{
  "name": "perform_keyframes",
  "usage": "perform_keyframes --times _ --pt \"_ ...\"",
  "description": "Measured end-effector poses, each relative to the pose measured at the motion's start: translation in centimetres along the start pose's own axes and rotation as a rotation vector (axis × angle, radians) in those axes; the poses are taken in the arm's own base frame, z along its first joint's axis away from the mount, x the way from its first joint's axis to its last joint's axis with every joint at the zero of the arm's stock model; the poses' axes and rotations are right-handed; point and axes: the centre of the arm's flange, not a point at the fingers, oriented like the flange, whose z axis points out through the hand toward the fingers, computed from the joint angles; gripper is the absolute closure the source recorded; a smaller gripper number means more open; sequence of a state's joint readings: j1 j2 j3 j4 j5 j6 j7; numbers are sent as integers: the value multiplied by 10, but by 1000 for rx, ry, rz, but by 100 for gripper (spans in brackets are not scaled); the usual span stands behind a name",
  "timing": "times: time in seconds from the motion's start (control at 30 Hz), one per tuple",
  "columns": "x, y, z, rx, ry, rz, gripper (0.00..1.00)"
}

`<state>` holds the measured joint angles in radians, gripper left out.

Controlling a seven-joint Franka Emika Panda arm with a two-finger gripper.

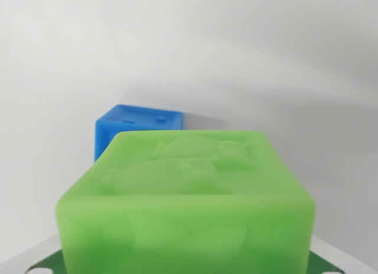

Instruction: Stack cube

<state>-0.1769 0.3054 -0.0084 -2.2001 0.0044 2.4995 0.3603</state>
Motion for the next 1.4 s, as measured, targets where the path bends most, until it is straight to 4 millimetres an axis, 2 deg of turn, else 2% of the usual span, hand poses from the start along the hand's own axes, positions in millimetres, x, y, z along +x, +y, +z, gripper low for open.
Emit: perform_keyframes --times 0.67,0.97,1.4 --pt "-32 -13 1 1 3 82 100" --pt "-33 -13 32 -1 -1 83 100" --pt "-33 -13 59 -2 0 83 100"
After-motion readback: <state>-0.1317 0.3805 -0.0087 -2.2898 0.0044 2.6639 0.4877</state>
